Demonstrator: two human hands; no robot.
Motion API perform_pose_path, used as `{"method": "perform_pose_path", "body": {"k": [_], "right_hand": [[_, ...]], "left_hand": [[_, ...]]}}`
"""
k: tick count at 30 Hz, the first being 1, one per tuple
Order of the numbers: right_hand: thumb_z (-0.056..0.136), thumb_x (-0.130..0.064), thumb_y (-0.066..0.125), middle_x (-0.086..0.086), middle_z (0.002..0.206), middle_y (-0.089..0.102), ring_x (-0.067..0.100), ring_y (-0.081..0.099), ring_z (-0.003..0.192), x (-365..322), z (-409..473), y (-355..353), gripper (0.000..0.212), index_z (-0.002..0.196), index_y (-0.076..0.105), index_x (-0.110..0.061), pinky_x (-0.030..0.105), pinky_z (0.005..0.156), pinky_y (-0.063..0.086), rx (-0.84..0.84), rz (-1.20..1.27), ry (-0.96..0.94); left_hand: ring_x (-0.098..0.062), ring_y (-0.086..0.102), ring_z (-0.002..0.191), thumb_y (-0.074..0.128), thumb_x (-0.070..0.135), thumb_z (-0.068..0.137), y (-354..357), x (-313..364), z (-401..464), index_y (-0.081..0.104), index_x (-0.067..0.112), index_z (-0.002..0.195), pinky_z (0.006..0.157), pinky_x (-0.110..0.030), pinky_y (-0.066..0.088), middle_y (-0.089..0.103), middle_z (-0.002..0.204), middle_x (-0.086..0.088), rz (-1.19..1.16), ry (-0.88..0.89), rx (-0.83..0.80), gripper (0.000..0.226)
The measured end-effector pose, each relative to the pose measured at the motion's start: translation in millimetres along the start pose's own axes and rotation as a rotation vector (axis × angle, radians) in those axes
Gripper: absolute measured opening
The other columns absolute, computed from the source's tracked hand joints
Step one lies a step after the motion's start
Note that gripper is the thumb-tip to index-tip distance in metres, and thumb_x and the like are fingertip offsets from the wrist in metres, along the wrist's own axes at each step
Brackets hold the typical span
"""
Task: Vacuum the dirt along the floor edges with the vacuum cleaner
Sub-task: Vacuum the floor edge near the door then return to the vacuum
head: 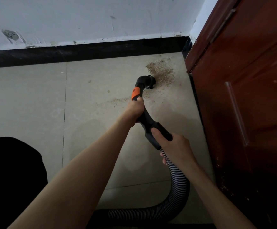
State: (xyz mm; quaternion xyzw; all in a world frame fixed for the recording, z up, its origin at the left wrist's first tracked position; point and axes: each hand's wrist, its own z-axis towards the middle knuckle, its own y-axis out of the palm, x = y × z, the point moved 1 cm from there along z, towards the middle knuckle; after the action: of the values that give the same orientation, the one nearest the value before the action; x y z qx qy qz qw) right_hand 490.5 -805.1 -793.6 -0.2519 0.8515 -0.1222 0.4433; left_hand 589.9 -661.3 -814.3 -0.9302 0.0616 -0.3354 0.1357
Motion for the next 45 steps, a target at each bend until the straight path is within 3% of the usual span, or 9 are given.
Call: {"method": "perform_pose_path", "body": {"k": [3, 6, 9, 13, 21, 25, 30, 39, 45], "right_hand": [[0.078, -0.067, 0.057, 0.0, 0.046, 0.062, 0.017, 0.06, 0.037, -2.0, -0.2, 2.1, 0.058, 0.066, 0.059, -0.01, 0.02, 0.037, 0.044, -0.005, 0.017, -0.005], [0.08, -0.064, 0.057, 0.001, 0.047, 0.062, 0.018, 0.061, 0.038, -8.5, 0.9, 2.3, 0.057, 0.067, 0.059, -0.009, 0.02, 0.038, 0.045, -0.035, 0.032, -0.024], [0.081, -0.063, 0.057, 0.0, 0.048, 0.063, 0.018, 0.061, 0.039, -15.4, 0.3, 2.2, 0.055, 0.07, 0.058, -0.009, 0.021, 0.039, 0.046, -0.071, 0.052, -0.056], [0.08, -0.064, 0.057, 0.0, 0.052, 0.065, 0.016, 0.061, 0.041, -21.9, -3.1, 7.4, 0.054, 0.078, 0.059, -0.01, 0.022, 0.042, 0.047, -0.165, 0.087, -0.085], [0.08, -0.068, 0.057, 0.0, 0.065, 0.069, 0.011, 0.066, 0.054, -34.2, -5.7, 38.9, 0.049, 0.082, 0.058, -0.018, 0.021, 0.05, 0.046, -0.346, -0.211, -0.27], [0.08, -0.072, 0.054, -0.006, 0.071, 0.063, 0.008, 0.06, 0.063, -35.5, -10.0, 59.9, 0.051, 0.08, 0.057, -0.021, 0.021, 0.052, 0.042, -0.39, -0.45, -0.39], [0.082, -0.068, 0.053, 0.0, 0.08, 0.066, 0.018, 0.063, 0.074, -33.8, -8.9, 74.1, 0.055, 0.086, 0.062, -0.014, 0.032, 0.066, 0.048, -0.457, -0.571, -0.332], [0.081, -0.065, 0.055, 0.003, 0.082, 0.072, 0.021, 0.067, 0.076, -42.0, -12.0, 90.6, 0.049, 0.084, 0.064, -0.017, 0.04, 0.072, 0.054, -0.515, -0.571, -0.321], [0.082, -0.065, 0.056, 0.001, 0.08, 0.07, 0.018, 0.065, 0.073, -46.1, -13.1, 98.1, 0.046, 0.08, 0.063, -0.02, 0.034, 0.065, 0.051, -0.557, -0.649, -0.347]], "left_hand": [[-0.023, 0.051, 0.084, 0.025, 0.035, 0.103, -2.4, 1.4, -0.6, 0.04, -0.001, 0.131, 0.055, -0.029, 0.043, 0.048, 0.094, -0.01, -0.013, -0.015, -0.035, 0.049], [-0.027, 0.052, 0.098, 0.026, 0.036, 0.103, -8.6, 1.6, 0.1, 0.039, 0.002, 0.129, 0.072, -0.035, 0.047, 0.048, 0.108, -0.013, -0.088, -0.028, -0.074, 0.045], [-0.022, 0.053, 0.08, 0.033, 0.035, 0.101, -22.2, -0.1, 0.8, 0.04, 0.003, 0.113, 0.065, -0.032, 0.048, 0.048, 0.092, -0.009, -0.235, -0.053, -0.118, 0.034], [-0.019, 0.052, 0.073, 0.035, 0.038, 0.1, -46.1, -7.2, -0.9, 0.041, 0.003, 0.118, 0.055, -0.028, 0.046, 0.048, 0.086, -0.007, -0.329, -0.057, -0.068, 0.04], [-0.032, 0.049, 0.124, 0.028, 0.045, 0.099, -93.4, -71.1, -25.6, 0.032, 0.006, 0.145, 0.103, -0.046, 0.043, 0.047, 0.139, -0.016, -0.383, -0.053, 0.326, 0.06], [-0.031, 0.052, 0.117, 0.028, 0.045, 0.099, -93.1, -109.0, -47.6, 0.033, 0.005, 0.143, 0.1, -0.044, 0.046, 0.05, 0.131, -0.015, -0.446, -0.139, 0.349, 0.06], [-0.028, 0.056, 0.102, 0.029, 0.045, 0.099, -82.3, -132.6, -61.3, 0.041, 0.003, 0.132, 0.095, -0.042, 0.049, 0.055, 0.106, -0.011, -0.5, -0.168, 0.351, 0.054], [-0.03, 0.056, 0.106, 0.027, 0.048, 0.099, -90.9, -151.2, -63.9, 0.043, 0.002, 0.131, 0.096, -0.043, 0.047, 0.056, 0.114, -0.014, -0.517, -0.261, 0.449, 0.058], [-0.031, 0.052, 0.119, 0.027, 0.048, 0.1, -93.1, -165.6, -69.1, 0.038, 0.003, 0.139, 0.103, -0.044, 0.043, 0.052, 0.132, -0.016, -0.594, -0.325, 0.475, 0.061]]}}
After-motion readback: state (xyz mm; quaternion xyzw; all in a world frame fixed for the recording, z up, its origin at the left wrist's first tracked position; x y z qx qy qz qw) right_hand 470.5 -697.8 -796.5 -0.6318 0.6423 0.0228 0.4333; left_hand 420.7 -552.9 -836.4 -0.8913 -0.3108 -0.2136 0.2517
